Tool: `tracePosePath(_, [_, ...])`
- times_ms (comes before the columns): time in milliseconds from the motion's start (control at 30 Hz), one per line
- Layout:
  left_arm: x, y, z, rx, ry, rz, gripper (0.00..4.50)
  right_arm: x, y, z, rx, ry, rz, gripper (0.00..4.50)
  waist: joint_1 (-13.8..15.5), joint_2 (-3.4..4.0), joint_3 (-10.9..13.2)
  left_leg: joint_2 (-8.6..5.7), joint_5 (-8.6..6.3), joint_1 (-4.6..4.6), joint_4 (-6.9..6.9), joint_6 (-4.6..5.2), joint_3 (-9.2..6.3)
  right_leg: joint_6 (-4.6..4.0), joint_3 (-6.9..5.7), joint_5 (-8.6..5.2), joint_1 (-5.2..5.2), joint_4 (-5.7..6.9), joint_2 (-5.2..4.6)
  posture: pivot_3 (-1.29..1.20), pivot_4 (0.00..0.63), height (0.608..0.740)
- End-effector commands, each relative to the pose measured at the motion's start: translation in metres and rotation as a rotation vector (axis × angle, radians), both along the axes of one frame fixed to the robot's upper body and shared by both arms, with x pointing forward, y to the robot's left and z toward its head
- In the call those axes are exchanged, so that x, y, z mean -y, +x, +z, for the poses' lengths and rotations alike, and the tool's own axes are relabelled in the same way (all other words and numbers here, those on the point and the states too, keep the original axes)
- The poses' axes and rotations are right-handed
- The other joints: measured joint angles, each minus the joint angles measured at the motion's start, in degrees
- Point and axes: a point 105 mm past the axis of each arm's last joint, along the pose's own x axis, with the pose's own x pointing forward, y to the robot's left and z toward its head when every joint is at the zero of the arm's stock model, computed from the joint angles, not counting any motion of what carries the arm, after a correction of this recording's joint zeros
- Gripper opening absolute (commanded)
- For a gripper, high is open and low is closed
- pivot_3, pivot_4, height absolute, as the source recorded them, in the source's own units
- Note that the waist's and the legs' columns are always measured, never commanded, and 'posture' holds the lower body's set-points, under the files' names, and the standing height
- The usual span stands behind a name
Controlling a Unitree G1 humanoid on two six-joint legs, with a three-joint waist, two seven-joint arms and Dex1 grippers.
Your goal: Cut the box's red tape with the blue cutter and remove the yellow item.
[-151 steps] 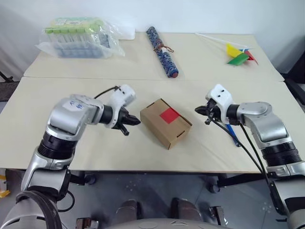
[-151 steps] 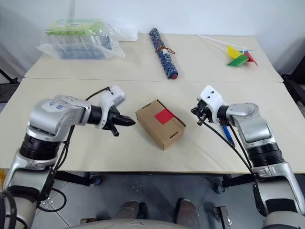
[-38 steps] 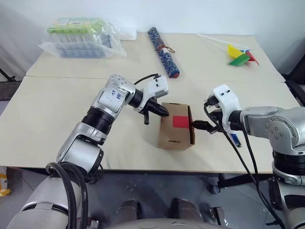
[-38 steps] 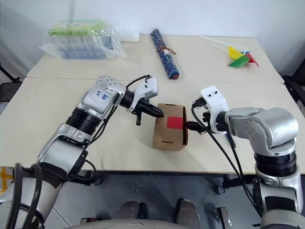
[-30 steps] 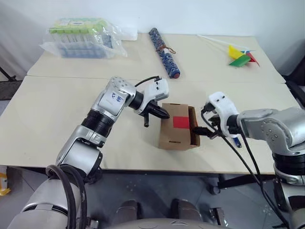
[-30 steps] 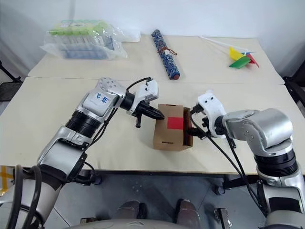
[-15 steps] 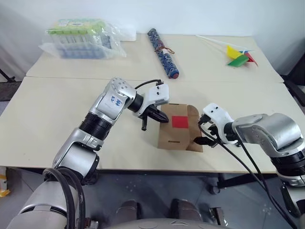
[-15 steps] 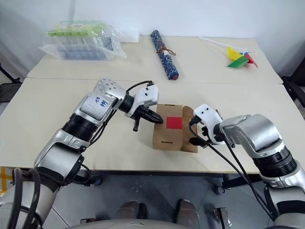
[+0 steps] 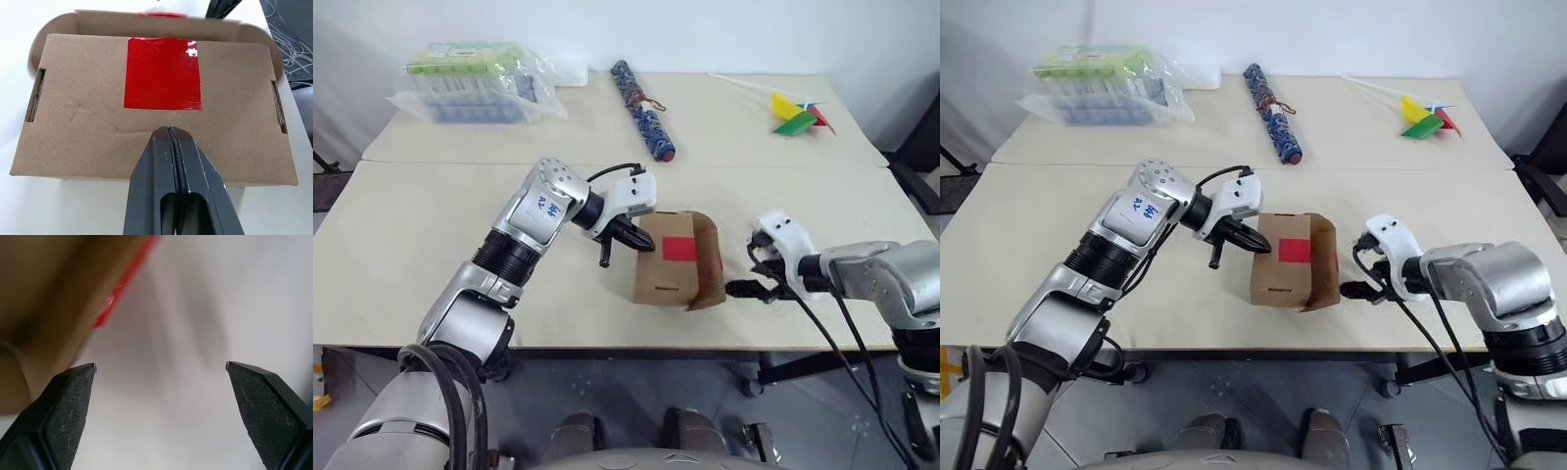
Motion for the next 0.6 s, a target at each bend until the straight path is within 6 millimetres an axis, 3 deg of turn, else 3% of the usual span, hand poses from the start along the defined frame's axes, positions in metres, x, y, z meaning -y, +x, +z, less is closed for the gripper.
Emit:
tracePosePath(33, [-0.003, -0.004, -0.027, -0.051, 0.079, 0.007, 0.0, 0.002, 0.003, 0.013, -0.012, 0.126, -0.051, 4.45, 0.31, 0.0, 0.0, -0.02, 0.0, -0.02, 0.0, 0.0, -0.01, 0.0, 0.0, 0.0, 0.0, 0.0, 0.0, 0.0, 0.15, 0.74])
tracePosePath(200, [-0.003, -0.005, -0.026, -0.049, 0.08, 0.005, 0.0, 0.015, 0.007, 0.015, -0.01, 0.129, -0.118, 4.45, 0.08, 0.01, 0.0, -0.07, -0.03, -0.08, -0.06, 0.05, 0.05, 0.03, 0.01, 0.01, -0.05, -0.01, -0.01, 0.0, 0.15, 0.74])
tracePosePath(367, [-0.004, -0.004, -0.024, -0.045, 0.081, 0.007, 0.0, 0.031, 0.009, 0.033, 0.044, 0.112, -0.161, 4.45, 0.11, 0.01, 0.0, -0.07, -0.03, -0.08, -0.06, 0.04, 0.13, 0.03, 0.03, 0.01, -0.07, 0.0, 0.0, 0.0, 0.15, 0.74])
tracePosePath(467, [-0.003, -0.003, -0.023, -0.042, 0.08, 0.008, 0.0, 0.03, 0.011, 0.051, 0.096, 0.132, -0.154, 4.45, 0.08, 0.02, -0.01, -0.06, -0.03, -0.07, -0.06, 0.04, 0.12, 0.03, 0.04, 0.01, -0.09, 0.0, 0.0, 0.0, 0.15, 0.74])
tracePosePath(600, [-0.002, -0.002, -0.023, -0.043, 0.079, 0.005, 0.0, 0.028, 0.013, 0.058, 0.113, 0.172, -0.154, 4.45, 0.21, 0.01, 0.0, -0.06, -0.03, -0.07, -0.05, 0.04, 0.11, 0.03, 0.03, 0.01, -0.06, 0.0, 0.0, 0.0, 0.15, 0.74])
